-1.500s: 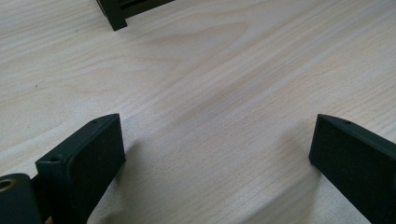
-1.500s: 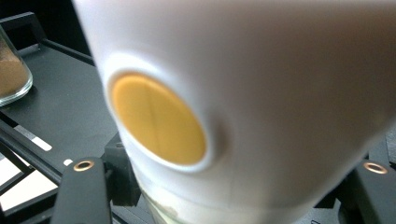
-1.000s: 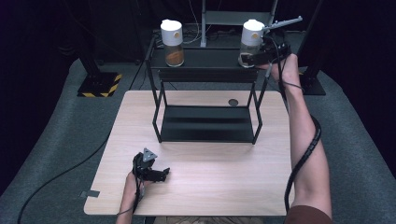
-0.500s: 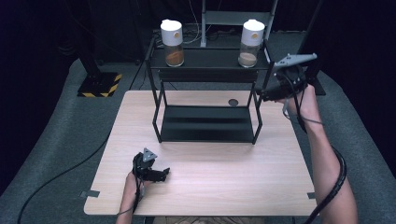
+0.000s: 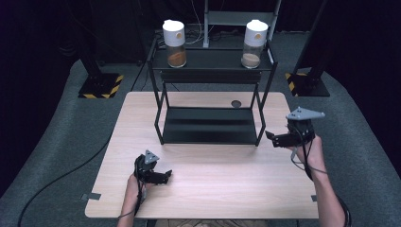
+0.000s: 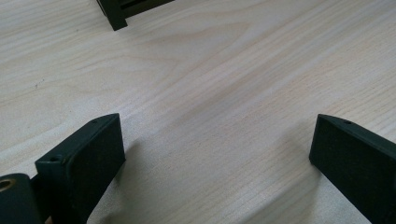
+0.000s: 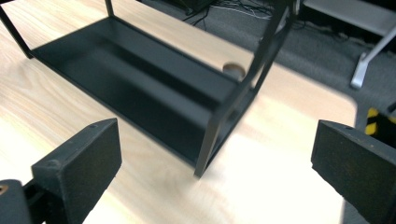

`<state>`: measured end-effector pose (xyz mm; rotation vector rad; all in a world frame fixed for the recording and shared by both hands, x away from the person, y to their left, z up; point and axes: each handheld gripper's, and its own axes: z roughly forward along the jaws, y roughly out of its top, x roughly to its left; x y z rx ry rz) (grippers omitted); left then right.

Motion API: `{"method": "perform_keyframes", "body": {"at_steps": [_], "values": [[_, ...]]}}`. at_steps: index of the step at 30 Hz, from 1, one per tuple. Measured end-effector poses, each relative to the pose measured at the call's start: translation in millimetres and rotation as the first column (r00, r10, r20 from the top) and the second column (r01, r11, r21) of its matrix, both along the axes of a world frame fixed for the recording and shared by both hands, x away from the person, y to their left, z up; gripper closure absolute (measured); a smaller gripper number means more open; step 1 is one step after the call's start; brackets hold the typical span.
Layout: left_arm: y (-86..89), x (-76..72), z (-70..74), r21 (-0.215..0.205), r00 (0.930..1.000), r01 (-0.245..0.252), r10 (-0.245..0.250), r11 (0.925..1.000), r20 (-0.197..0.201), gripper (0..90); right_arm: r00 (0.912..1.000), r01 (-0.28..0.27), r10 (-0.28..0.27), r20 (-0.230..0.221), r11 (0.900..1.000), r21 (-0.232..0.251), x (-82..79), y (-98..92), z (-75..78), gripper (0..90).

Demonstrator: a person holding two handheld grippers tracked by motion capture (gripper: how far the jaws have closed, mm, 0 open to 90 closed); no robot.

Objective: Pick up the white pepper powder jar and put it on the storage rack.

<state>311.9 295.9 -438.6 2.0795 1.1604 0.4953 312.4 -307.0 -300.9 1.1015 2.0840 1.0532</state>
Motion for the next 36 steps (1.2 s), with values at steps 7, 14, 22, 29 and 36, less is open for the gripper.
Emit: {"method": "perform_keyframes", "body": {"at_steps": [7,14,22,29,36], "values": [[0.0,0.0,0.1,0.001,1.0000,0.000,0.000,1.0000,0.000,2.6,0.9929,0.072,-0.065,-0.100,0.995,0.065,-15.8,-11.0,-87.7,0.0],[-0.1,0.0,0.0,0.001,1.0000,-0.001,0.001,1.0000,0.000,2.6,0.9922,0.081,-0.068,-0.104,0.989,0.120,-38.1,-10.6,-132.4,0.0],[-0.1,0.0,0.1,0.001,1.0000,-0.001,0.001,1.0000,-0.001,2.5,0.9925,0.091,-0.078,-0.094,0.985,0.147,-42.7,-12.0,-146.6,0.0],[-0.6,0.1,0.1,0.000,1.0000,-0.004,0.004,1.0000,-0.002,2.2,0.9933,0.105,-0.095,-0.066,0.981,0.163,-49.3,-12.4,-150.1,0.0],[-0.7,0.0,0.0,0.001,1.0000,-0.004,0.004,1.0000,-0.001,2.2,0.9949,0.096,-0.090,-0.044,0.983,0.156,-52.8,-11.1,-151.6,0.0]]}}
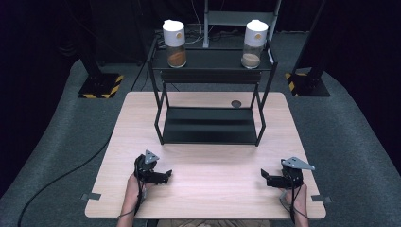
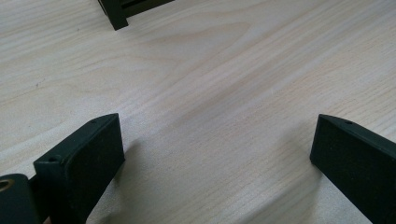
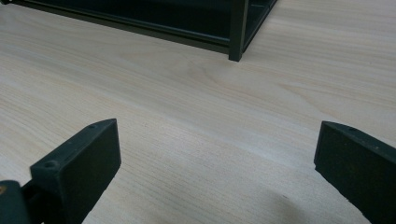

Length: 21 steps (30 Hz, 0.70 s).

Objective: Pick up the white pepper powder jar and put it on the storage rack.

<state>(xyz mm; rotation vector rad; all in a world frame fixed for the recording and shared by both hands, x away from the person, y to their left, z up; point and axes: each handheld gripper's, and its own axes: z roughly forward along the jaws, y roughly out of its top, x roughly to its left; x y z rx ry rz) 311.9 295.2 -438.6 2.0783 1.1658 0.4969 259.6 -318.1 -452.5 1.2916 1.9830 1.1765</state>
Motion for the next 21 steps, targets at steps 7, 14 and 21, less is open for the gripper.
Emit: {"method": "perform_keyframes", "body": {"at_steps": [7,14,21], "values": [[0.1,0.1,0.0,0.000,1.0000,0.000,0.000,1.0000,0.000,2.3,0.9998,0.017,-0.017,0.013,1.000,-0.004,-3.1,2.0,-1.0,0.2],[0.0,-0.3,-0.1,0.001,1.0000,0.001,-0.001,1.0000,0.002,2.4,0.9996,0.027,-0.027,0.012,1.000,-0.009,-3.3,4.0,-0.7,0.2],[-0.1,-0.4,-0.1,0.001,1.0000,0.001,-0.001,1.0000,0.002,2.4,0.9992,0.039,-0.038,0.014,0.999,-0.009,-4.2,5.1,-0.8,0.2]]}}
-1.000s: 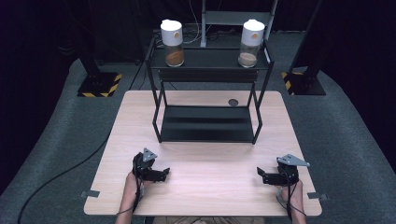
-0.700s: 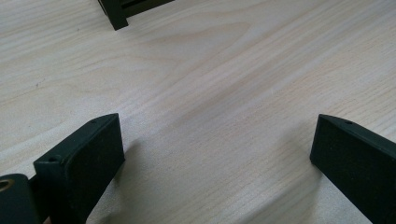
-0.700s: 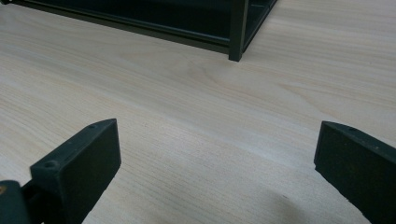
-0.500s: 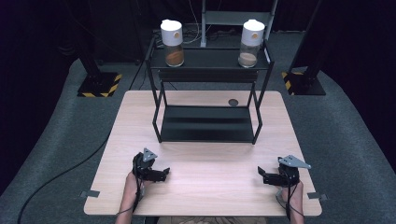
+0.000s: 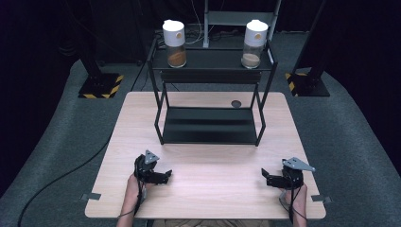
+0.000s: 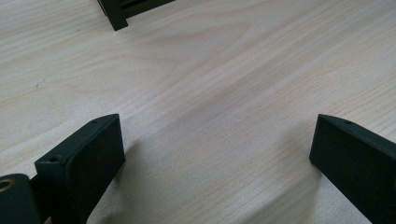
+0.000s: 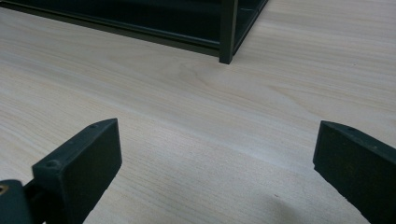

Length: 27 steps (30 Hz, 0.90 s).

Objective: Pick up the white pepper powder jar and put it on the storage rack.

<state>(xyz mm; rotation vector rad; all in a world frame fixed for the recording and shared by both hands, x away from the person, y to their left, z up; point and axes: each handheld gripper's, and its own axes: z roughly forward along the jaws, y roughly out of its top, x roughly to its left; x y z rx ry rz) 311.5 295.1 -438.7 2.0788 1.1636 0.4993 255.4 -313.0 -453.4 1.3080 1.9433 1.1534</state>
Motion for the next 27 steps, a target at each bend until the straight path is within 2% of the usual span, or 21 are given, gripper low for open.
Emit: {"method": "perform_keyframes", "body": {"at_steps": [17,27], "values": [[-0.4,-0.4,-0.1,0.002,1.0000,-0.001,0.001,1.0000,0.002,2.3,0.9999,0.007,-0.008,-0.012,1.000,-0.025,1.5,5.1,2.4,0.3],[0.0,0.9,0.0,-0.002,1.0000,-0.001,0.001,1.0000,-0.002,2.2,0.9999,0.007,-0.007,-0.010,1.000,-0.010,1.4,2.3,1.6,0.0]]}}
